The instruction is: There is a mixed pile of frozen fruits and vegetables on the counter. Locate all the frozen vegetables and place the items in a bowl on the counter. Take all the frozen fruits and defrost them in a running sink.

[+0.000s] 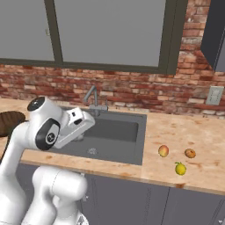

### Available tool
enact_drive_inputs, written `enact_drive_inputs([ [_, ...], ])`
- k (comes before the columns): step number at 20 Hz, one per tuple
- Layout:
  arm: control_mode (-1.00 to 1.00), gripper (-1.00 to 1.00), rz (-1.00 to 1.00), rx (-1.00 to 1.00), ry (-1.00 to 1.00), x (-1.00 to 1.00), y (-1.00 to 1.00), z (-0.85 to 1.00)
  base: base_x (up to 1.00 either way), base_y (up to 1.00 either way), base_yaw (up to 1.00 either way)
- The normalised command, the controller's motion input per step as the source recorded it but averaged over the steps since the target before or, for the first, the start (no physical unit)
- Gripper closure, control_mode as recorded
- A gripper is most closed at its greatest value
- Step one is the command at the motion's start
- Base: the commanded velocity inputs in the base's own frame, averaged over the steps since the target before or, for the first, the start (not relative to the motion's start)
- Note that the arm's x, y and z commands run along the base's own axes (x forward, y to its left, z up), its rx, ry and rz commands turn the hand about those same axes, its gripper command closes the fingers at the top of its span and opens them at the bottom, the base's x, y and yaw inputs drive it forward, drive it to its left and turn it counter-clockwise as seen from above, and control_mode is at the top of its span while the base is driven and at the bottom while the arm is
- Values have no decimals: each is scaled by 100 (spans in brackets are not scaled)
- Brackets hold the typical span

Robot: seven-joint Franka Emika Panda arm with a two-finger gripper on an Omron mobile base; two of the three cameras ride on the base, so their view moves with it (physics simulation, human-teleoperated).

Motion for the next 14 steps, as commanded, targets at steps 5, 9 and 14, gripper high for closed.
enact_drive_inputs([
  [5, -100, 100, 23, 6, 16, -19, 100, 75, 0, 0, 0],
  [9, -100, 100, 34, 23, 22, -12, 100, 30, 0, 0, 0],
  [14, -100, 100, 35, 23, 17, 8, 100, 0, 0, 0, 0],
])
